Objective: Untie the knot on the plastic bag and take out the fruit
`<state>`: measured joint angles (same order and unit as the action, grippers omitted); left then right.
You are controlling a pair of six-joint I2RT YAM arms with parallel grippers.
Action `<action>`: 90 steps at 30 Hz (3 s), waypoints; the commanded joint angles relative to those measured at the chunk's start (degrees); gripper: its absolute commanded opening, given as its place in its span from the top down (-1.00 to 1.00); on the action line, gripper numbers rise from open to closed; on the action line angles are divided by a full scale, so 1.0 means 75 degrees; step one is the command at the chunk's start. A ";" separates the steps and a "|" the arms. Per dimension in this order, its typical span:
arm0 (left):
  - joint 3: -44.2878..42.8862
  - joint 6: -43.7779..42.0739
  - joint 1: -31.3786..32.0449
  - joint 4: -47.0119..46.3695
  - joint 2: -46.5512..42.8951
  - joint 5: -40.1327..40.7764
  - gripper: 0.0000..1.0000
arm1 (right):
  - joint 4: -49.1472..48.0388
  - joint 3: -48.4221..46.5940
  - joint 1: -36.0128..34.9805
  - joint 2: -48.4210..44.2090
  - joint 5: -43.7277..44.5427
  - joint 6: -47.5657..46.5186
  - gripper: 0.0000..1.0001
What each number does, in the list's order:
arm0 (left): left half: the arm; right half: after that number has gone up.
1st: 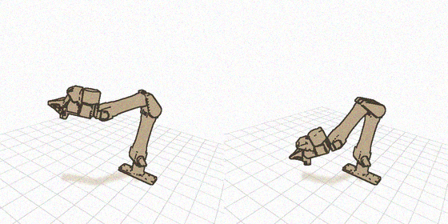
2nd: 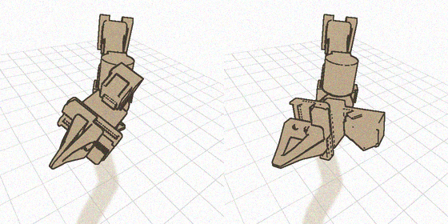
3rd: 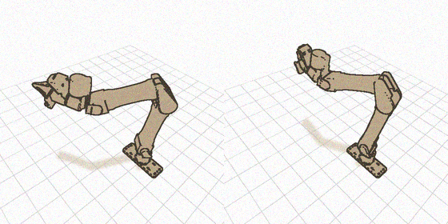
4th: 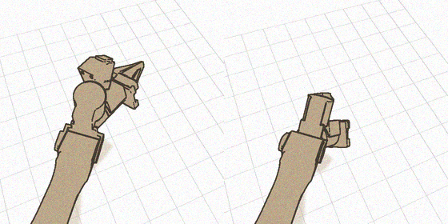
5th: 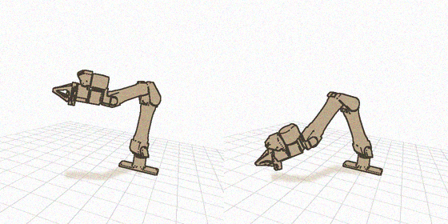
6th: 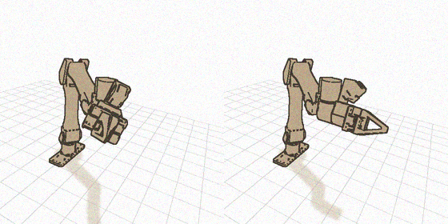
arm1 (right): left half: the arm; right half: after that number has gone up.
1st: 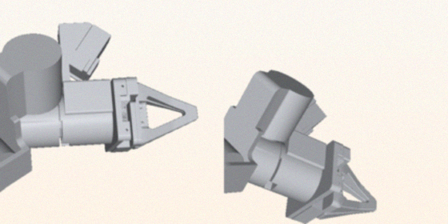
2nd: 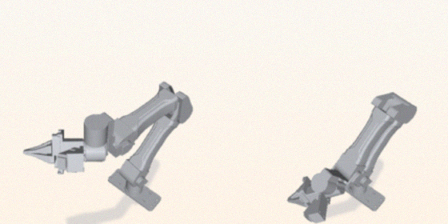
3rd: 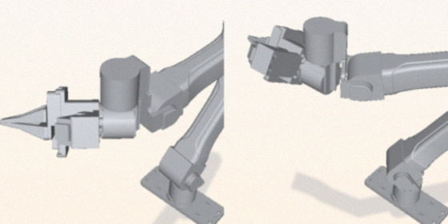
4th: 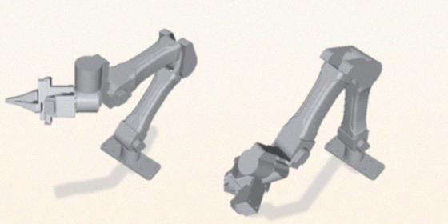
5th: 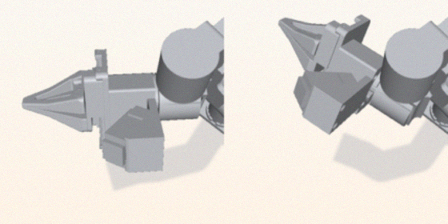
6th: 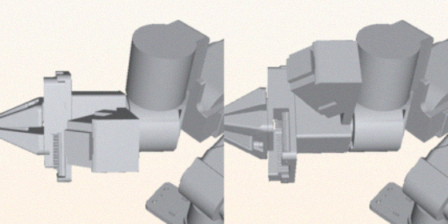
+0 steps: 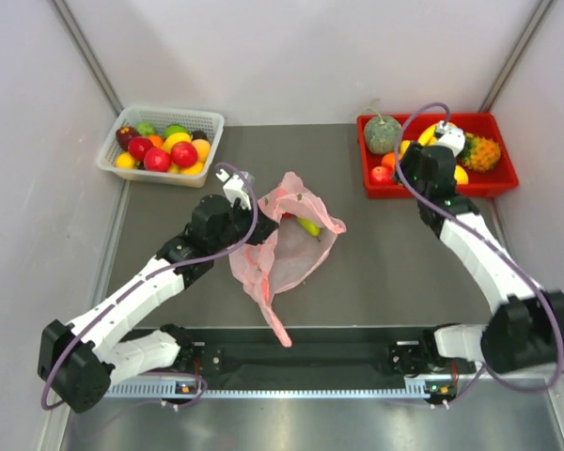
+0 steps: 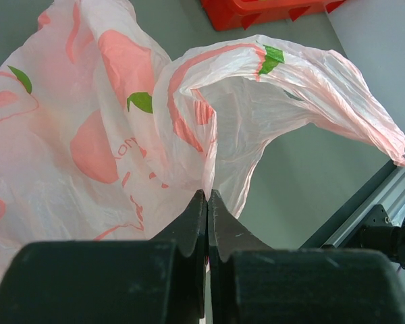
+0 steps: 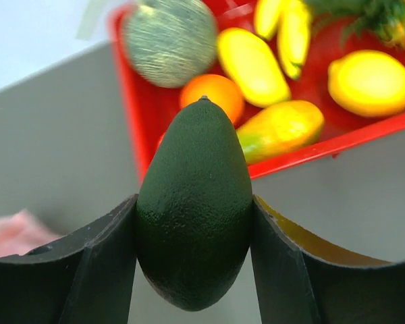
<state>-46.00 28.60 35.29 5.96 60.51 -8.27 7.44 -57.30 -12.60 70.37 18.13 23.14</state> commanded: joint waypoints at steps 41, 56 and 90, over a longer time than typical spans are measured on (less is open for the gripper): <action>-0.1566 -0.0344 0.0111 0.1136 -0.0251 -0.1711 1.00 | 0.1550 0.2693 -0.2222 -0.4413 -0.2277 0.0220 -0.99; -0.3475 -0.1060 -0.0401 0.2650 -0.0231 0.1608 -0.98 | 0.1726 0.2800 -0.2257 -0.4215 -0.2077 -0.0272 -0.99; -0.5340 -0.3110 -0.2162 0.2593 0.6967 -0.1733 0.37 | 0.2301 0.2530 -0.2363 -0.4578 -0.2206 -0.0507 -0.99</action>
<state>-84.73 6.39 19.75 27.27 114.02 -17.56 25.10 -35.07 -29.28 36.03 1.83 20.10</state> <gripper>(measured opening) 0.455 0.996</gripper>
